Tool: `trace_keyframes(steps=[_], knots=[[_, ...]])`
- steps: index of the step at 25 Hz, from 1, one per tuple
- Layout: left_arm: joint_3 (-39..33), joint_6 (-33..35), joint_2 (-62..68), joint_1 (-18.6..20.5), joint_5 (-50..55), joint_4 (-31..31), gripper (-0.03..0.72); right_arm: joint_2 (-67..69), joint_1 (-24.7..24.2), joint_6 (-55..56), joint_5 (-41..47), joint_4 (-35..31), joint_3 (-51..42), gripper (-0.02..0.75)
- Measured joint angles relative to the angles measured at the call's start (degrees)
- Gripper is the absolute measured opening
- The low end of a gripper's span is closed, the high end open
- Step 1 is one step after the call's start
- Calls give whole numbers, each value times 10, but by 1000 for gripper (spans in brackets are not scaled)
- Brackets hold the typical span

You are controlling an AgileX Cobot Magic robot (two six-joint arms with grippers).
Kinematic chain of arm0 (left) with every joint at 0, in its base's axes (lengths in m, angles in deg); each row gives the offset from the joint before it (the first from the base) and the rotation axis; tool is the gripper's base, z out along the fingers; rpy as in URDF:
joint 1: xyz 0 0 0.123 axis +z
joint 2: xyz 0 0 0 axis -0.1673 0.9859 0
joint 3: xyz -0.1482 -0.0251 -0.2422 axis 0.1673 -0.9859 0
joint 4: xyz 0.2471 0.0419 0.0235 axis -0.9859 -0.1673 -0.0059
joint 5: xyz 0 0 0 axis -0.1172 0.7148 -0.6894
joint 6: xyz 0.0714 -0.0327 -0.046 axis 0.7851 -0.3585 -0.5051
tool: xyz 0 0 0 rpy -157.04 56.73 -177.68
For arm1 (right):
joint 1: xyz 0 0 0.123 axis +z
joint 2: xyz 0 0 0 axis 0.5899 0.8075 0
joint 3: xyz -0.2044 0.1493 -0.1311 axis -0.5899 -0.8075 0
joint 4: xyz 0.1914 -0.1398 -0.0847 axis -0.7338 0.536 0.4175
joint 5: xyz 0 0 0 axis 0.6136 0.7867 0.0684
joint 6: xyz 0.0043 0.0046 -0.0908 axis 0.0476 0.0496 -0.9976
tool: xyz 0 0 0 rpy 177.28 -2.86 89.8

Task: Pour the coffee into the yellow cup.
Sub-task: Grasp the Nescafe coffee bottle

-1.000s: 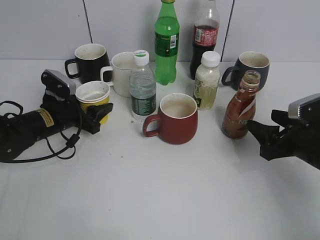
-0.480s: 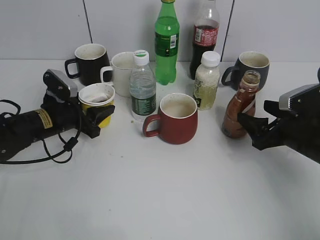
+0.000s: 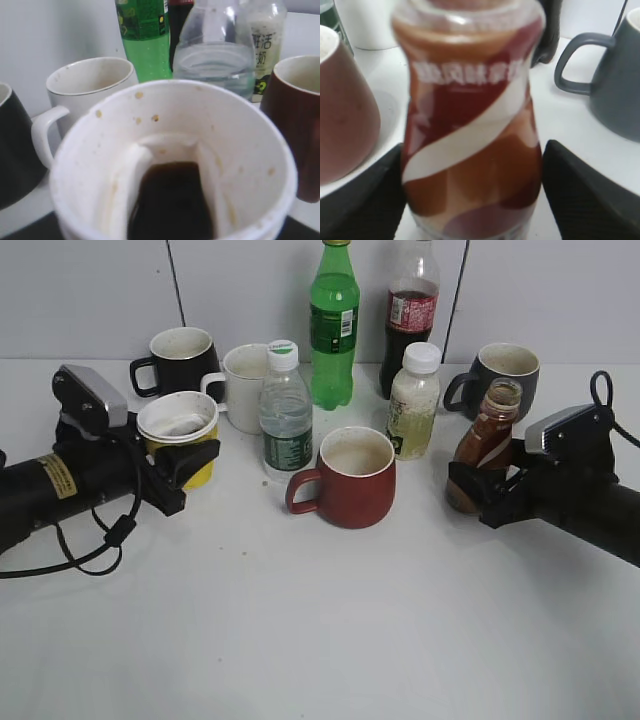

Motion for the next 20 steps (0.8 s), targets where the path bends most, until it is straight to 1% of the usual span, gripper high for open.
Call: trace_keyframes(steps=[5, 10, 13, 15, 17, 20], knots=[[-19, 0, -17, 0, -3, -10, 395, 24, 0, 6, 0, 4, 25, 597], [-26, 0, -21, -1, -4, -47, 395, 32, 3, 8, 0, 5, 42, 595], [-28, 0, -21, -1, -4, -57, 395, 33, 16, 8, 13, 5, 51, 595], [-28, -1, -21, -1, -4, -79, 395, 33, 27, 7, 20, 3, 54, 595], [-28, -5, -21, -1, -4, -83, 395, 33, 34, 4, 22, 0, 54, 592], [-28, -15, -21, -1, -7, -89, 395, 33, 37, 3, 30, -14, 54, 542]])
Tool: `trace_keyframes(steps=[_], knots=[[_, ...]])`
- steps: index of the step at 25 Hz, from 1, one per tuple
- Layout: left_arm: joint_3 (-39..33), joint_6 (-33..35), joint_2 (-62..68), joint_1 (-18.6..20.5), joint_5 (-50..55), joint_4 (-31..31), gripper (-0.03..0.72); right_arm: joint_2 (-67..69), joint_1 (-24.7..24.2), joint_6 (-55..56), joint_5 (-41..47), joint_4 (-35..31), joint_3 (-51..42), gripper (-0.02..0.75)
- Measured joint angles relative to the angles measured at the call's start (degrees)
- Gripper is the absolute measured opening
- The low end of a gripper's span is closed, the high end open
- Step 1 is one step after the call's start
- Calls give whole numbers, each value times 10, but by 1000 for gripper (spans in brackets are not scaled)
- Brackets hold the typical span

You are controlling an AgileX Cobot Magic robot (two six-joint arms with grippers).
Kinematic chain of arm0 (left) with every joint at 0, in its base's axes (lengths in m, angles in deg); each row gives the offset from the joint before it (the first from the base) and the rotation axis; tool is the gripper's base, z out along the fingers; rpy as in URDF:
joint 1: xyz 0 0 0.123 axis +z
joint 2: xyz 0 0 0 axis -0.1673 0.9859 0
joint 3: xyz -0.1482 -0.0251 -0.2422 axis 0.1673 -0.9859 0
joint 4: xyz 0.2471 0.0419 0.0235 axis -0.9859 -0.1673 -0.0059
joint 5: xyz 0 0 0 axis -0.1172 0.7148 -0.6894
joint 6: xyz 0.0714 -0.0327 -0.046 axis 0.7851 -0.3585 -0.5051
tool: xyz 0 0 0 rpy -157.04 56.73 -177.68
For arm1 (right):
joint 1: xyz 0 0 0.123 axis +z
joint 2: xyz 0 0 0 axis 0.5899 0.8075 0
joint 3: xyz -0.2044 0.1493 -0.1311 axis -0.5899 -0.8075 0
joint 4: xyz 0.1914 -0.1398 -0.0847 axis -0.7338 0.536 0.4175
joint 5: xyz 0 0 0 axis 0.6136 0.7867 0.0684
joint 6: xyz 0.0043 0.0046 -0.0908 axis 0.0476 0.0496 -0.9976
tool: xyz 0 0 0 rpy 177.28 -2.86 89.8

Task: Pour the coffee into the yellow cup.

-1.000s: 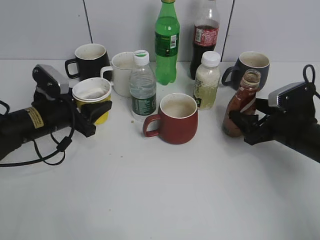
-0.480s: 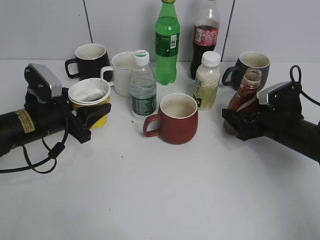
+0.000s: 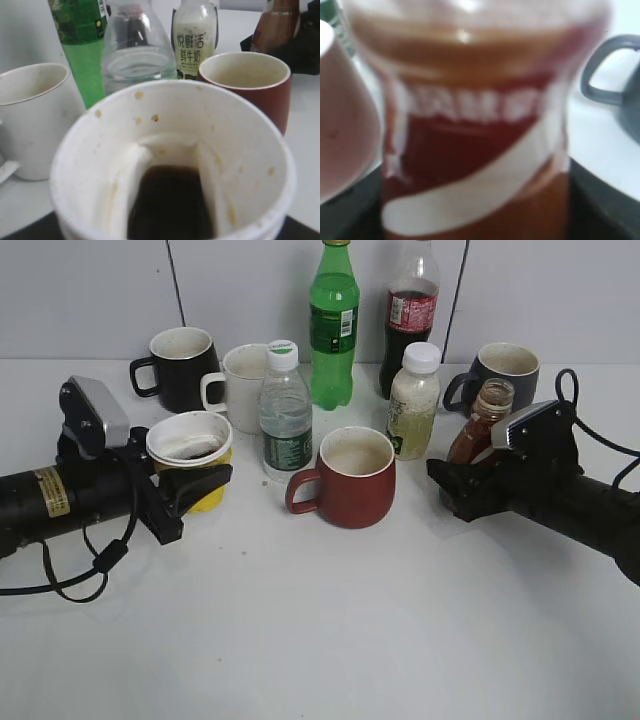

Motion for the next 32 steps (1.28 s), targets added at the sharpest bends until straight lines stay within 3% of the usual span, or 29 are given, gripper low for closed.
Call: trace_keyframes(steps=[2, 11, 18, 32], knots=[[0, -3, 0, 0, -8, -12, 395, 0, 0, -1, 2, -12, 0, 502], [0, -22, 0, -6, -24, -23, 394, -1, 0, 21, 4, -10, 1, 502], [0, -31, 0, -58, -19, -20, 393, -84, 15, 31, 92, 31, -3, 502], [59, -56, 0, -137, 32, -10, 392, -228, 163, -71, 311, 35, 61, 502]])
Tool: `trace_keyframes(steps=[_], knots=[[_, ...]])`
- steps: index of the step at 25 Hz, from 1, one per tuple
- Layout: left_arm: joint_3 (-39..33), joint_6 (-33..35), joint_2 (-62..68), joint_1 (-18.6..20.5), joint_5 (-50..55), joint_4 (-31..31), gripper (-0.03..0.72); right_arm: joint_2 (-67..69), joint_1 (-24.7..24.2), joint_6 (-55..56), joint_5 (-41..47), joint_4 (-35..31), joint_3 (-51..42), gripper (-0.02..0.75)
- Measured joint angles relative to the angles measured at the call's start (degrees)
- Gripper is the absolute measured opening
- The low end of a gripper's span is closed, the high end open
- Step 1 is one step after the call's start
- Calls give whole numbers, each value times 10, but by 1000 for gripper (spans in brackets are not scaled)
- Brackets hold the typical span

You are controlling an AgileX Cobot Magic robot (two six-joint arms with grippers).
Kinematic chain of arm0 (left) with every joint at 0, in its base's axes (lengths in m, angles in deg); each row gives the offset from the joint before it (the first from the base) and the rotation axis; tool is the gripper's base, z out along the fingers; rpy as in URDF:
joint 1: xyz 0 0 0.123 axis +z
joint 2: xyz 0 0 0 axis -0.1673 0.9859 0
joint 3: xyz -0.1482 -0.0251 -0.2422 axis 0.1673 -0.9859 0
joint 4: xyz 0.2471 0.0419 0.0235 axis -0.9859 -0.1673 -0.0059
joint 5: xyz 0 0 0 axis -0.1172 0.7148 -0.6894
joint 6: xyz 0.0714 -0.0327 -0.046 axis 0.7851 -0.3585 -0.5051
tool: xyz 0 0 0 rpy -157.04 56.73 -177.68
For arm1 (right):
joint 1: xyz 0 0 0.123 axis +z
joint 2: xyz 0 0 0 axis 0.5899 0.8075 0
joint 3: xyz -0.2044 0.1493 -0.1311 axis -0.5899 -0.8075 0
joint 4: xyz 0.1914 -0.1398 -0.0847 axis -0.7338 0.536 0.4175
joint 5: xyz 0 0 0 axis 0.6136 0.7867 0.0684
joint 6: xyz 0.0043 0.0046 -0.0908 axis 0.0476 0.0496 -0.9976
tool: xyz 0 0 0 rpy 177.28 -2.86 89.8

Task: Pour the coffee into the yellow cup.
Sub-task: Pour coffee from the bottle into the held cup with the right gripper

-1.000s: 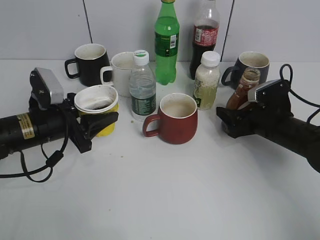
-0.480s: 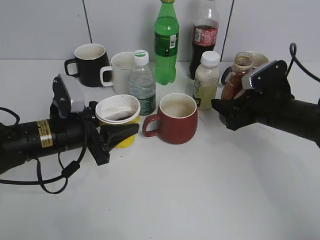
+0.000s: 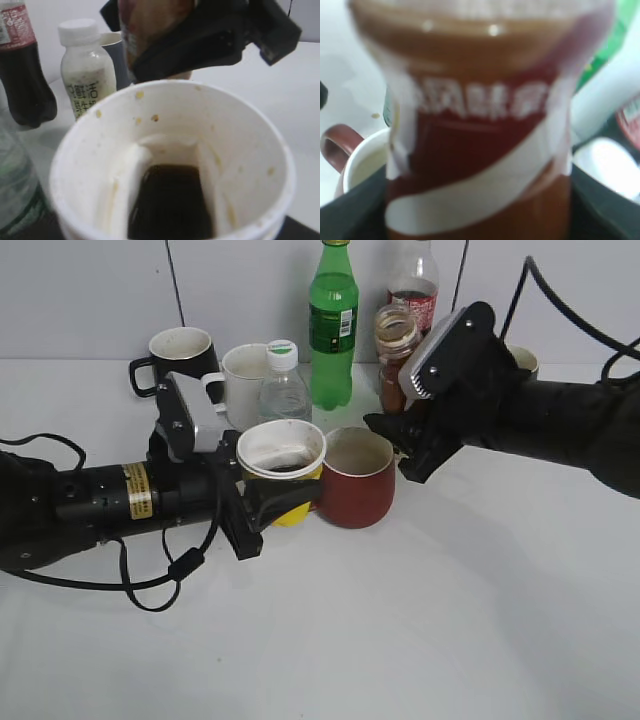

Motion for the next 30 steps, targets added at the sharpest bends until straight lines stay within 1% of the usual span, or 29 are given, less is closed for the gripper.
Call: trace_keyframes(steps=[3, 7, 19, 23, 24, 30], knots=[[6, -5, -1, -17, 9, 0, 392, 0, 12, -35, 36, 0, 18, 502], [6, -7, -1, -33, 11, 0, 392, 0, 13, -91, 50, 0, 25, 502], [6, -7, -1, -43, 11, -1, 391, 0, 13, -286, 49, 0, 26, 502], [7, -7, -1, -54, 11, -1, 391, 0, 13, -338, 36, 0, 26, 502], [10, -7, -1, -62, 11, -1, 391, 0, 13, -353, 34, 0, 26, 502], [14, -7, -1, -68, 11, -5, 391, 0, 13, -420, 23, 0, 26, 502]])
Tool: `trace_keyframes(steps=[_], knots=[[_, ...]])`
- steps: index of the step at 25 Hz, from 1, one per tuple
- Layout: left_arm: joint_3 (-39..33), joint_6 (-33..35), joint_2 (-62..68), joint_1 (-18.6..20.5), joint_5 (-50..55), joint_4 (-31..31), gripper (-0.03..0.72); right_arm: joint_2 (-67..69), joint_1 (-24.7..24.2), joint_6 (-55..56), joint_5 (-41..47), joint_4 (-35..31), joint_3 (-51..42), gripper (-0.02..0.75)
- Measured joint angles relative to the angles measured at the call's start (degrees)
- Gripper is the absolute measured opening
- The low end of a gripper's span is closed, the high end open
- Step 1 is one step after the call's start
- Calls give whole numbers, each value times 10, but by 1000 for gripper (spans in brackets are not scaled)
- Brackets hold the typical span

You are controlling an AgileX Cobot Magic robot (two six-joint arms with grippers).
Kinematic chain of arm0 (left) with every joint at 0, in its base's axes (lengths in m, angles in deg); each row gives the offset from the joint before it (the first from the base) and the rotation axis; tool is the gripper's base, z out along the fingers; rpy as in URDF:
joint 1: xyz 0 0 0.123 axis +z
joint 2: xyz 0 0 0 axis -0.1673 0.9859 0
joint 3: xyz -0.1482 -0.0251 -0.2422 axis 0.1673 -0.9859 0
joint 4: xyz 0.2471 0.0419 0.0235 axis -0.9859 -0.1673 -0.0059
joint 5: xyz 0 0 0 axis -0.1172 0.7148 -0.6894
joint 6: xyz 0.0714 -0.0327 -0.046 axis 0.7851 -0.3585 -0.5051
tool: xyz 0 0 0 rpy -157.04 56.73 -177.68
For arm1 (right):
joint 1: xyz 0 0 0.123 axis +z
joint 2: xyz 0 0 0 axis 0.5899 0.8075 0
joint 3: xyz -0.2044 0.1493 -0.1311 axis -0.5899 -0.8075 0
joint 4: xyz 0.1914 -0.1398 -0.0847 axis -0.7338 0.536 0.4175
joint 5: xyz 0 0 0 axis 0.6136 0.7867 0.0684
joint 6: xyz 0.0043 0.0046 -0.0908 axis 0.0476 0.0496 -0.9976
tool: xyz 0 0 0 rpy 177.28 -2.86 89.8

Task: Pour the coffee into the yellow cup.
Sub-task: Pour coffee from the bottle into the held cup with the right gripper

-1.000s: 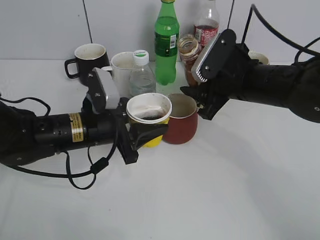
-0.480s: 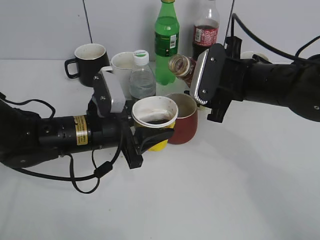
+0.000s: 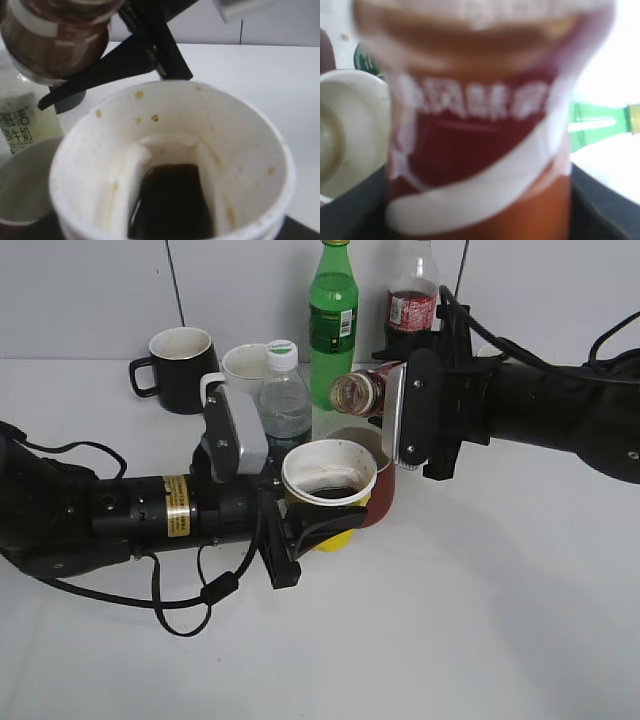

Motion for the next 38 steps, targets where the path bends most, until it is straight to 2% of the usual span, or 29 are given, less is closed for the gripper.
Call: trace_keyframes(steps=[14, 20, 29, 38], knots=[[0, -1, 0, -1, -5, -6, 390, 0, 0, -100, -8, -1, 5, 502], [0, -1, 0, -1, -6, -40, 390, 0, 0, -133, -8, -1, 5, 502], [0, -1, 0, -1, -6, -53, 390, 0, 0, -178, -8, -2, 5, 502], [0, -1, 0, -1, -6, -54, 390, 0, 0, -243, -25, -39, 5, 502]])
